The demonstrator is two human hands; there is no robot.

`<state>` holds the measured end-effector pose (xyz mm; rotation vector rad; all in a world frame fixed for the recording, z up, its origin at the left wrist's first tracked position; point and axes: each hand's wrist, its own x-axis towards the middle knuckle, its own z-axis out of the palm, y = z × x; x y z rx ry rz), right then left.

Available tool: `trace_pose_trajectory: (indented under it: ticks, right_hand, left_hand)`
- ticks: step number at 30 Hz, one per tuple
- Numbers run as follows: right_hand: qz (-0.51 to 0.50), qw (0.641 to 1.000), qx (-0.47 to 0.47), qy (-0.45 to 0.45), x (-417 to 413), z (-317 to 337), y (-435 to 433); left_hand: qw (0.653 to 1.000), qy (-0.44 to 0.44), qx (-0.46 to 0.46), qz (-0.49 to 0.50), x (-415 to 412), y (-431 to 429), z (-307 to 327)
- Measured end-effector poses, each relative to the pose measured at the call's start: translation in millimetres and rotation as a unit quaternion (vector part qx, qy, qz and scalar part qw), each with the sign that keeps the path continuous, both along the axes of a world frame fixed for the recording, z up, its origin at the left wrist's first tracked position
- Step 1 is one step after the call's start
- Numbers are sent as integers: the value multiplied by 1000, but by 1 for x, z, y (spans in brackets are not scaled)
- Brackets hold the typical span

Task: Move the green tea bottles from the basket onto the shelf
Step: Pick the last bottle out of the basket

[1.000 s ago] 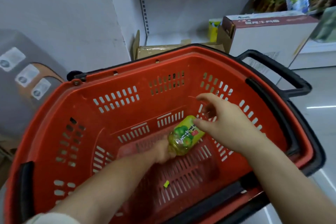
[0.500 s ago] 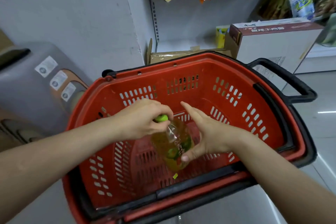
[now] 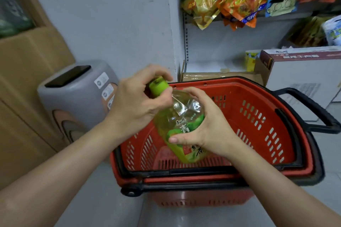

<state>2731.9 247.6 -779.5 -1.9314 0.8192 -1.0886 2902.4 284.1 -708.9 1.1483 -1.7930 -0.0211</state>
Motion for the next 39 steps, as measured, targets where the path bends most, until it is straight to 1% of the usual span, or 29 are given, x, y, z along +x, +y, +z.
trace_pose_trajectory:
  ticks: [2, 4, 6, 7, 8, 10, 12, 14, 16, 18, 20, 23, 25, 26, 28, 30, 33, 36, 39]
  right_hand:
    - [-22, 999, -20, -45, 15, 18, 5]
    - [-40, 991, 0, -125, 32, 35, 10]
    - [-31, 977, 48, -206, 52, 51, 12]
    - [-18, 969, 74, -235, 62, 59, 14]
    - [1, 962, 95, -254, 73, 68, 18]
    - [52, 954, 130, -265, 93, 83, 29]
    - [93, 956, 156, -232, 114, 94, 41]
    - [105, 971, 154, -147, 136, 105, 58]
    - [147, 976, 142, -73, 158, 119, 79]
    - [222, 964, 145, -29, 182, 130, 98]
    - [293, 944, 154, 0, 203, 143, 124]
    - [377, 914, 143, 42, 242, 157, 168]
    - [422, 896, 130, 53, 278, 164, 204]
    - [441, 888, 122, 43, 297, 170, 225]
    - [469, 878, 100, 11, 342, 177, 263]
    - [498, 861, 99, -32, 382, 187, 304]
    - [518, 847, 90, -80, 436, 199, 361]
    - [522, 841, 90, -113, 484, 204, 409]
    - [532, 831, 85, -136, 523, 207, 444]
  left_hand:
    - [993, 111, 1, -29, 4, 8, 15]
    - [981, 185, 12, -49, 11, 23, 25]
    - [973, 214, 60, -61, 19, 46, 25]
    - [969, 215, 95, -72, 23, 58, 23]
    - [967, 209, 124, -75, 26, 70, 20]
    - [969, 195, 150, -40, 36, 89, 16]
    - [965, 217, 145, 10, 49, 107, 19]
    - [950, 282, 124, 43, 66, 129, 23]
    - [934, 338, 91, 69, 84, 158, 30]
    - [921, 371, 58, 103, 105, 191, 40]
    - [900, 412, 31, 140, 128, 226, 51]
    - [879, 436, 5, 190, 165, 280, 69]
    - [876, 430, -18, 218, 191, 316, 77]
    - [877, 418, -29, 234, 204, 334, 81]
    - [882, 377, -53, 278, 232, 373, 88]
    - [882, 340, -71, 320, 260, 413, 96]
    - [881, 258, -68, 389, 307, 473, 112]
    - [863, 186, -42, 468, 348, 525, 131]
    - [828, 99, -9, 552, 372, 563, 145]
